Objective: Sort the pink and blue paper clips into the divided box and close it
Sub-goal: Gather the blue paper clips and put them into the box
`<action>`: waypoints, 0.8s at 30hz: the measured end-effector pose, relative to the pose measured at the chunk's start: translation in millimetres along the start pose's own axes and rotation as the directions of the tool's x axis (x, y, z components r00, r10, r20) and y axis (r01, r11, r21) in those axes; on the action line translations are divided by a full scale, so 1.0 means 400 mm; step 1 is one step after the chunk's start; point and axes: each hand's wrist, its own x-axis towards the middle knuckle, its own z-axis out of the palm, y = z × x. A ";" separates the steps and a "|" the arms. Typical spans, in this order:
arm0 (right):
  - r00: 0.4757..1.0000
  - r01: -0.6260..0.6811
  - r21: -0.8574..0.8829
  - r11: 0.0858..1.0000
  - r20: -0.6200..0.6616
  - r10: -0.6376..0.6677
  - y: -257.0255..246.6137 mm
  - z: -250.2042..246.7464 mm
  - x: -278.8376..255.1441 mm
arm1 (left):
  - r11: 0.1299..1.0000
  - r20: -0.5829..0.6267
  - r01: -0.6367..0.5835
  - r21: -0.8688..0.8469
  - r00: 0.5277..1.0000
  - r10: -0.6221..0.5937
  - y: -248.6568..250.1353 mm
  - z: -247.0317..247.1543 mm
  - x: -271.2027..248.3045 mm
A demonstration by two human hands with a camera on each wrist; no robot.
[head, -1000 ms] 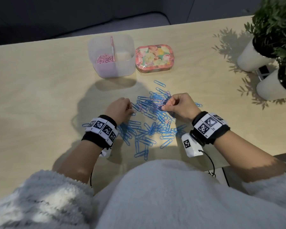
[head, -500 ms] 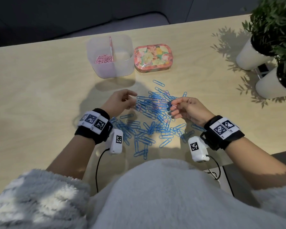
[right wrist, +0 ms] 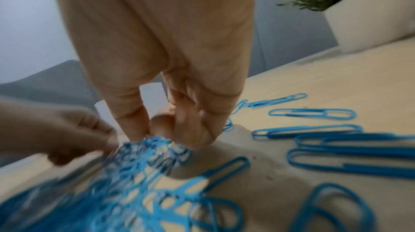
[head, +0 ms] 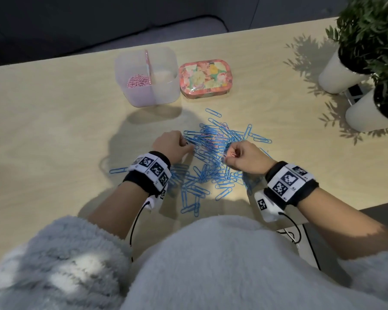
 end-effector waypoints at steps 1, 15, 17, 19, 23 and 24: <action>1.000 -0.020 0.120 0.993 0.023 0.017 -0.002 -0.011 0.001 | 1.000 -0.025 -0.006 0.021 1.000 0.006 0.002 0.004 -0.005; 0.985 0.127 -0.441 0.889 -0.047 -0.164 -0.069 0.049 0.066 | 0.827 0.135 0.084 -0.555 0.991 -0.009 -0.036 -0.046 -0.028; 0.978 0.188 -0.417 0.889 -0.006 -0.209 -0.064 0.069 0.049 | 0.743 0.139 0.104 -0.661 0.990 -0.015 -0.040 -0.052 -0.029; 0.979 0.204 -0.366 0.908 0.083 -0.186 -0.056 0.075 0.027 | 0.669 0.127 0.107 -0.735 0.992 -0.020 -0.042 -0.053 -0.029; 0.995 0.101 -0.282 0.954 0.009 -0.103 -0.051 0.036 0.026 | 0.635 0.155 0.115 -0.764 0.988 0.006 -0.032 -0.048 -0.024; 0.993 0.086 -0.272 0.958 -0.054 -0.104 -0.051 0.023 0.035 | 0.640 0.172 0.125 -0.758 0.985 0.012 -0.025 -0.044 -0.023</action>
